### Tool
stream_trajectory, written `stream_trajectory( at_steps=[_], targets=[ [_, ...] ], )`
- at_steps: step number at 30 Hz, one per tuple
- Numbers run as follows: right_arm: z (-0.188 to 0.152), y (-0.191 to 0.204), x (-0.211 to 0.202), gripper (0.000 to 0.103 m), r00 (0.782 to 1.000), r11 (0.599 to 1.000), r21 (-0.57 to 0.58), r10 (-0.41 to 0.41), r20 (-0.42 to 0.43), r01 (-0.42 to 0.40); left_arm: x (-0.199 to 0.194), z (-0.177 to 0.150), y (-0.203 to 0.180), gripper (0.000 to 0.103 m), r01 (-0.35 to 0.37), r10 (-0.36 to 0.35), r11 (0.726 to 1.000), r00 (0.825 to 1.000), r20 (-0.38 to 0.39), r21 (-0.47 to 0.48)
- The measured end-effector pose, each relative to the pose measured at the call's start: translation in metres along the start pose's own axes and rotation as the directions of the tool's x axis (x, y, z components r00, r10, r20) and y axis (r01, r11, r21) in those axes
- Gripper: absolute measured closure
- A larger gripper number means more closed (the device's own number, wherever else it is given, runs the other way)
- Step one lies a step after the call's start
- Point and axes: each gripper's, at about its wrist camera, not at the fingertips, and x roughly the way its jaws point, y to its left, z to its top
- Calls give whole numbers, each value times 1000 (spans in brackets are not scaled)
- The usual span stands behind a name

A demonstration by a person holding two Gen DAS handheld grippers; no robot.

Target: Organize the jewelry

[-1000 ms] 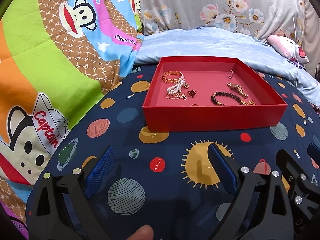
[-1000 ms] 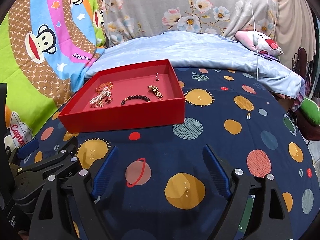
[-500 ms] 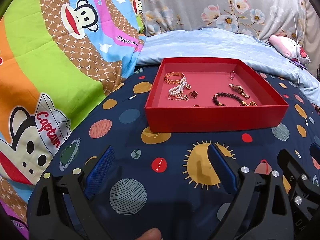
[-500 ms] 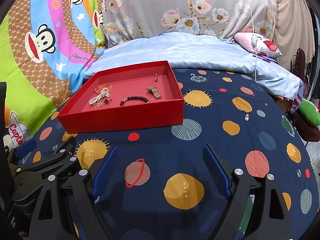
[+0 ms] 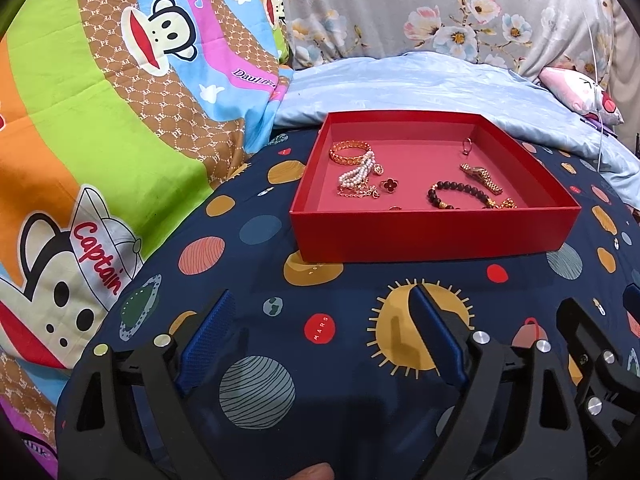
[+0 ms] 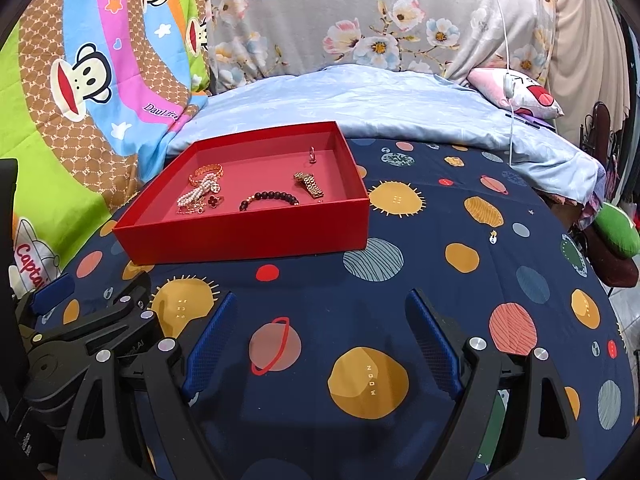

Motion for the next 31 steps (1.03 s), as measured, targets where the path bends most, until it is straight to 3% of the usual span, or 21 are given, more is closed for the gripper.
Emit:
stream_trajectory(
  at_steps=[25,29,31],
  targets=[
    [0,2,1,19,1000,1000,0,-5,-5,5,3,-1,-1,20,-1,1,1000,1000,-13,2],
    [-3,4,4,19,1000,1000,-4,-6,-11,6,4,-2,-2,30,3,-3,1000,1000,-20,5],
    [-4,4,5,19,1000,1000,-3,-3,-13,3,4,-1,-1,30,2,-2,1000,1000,-21,3]
  ],
)
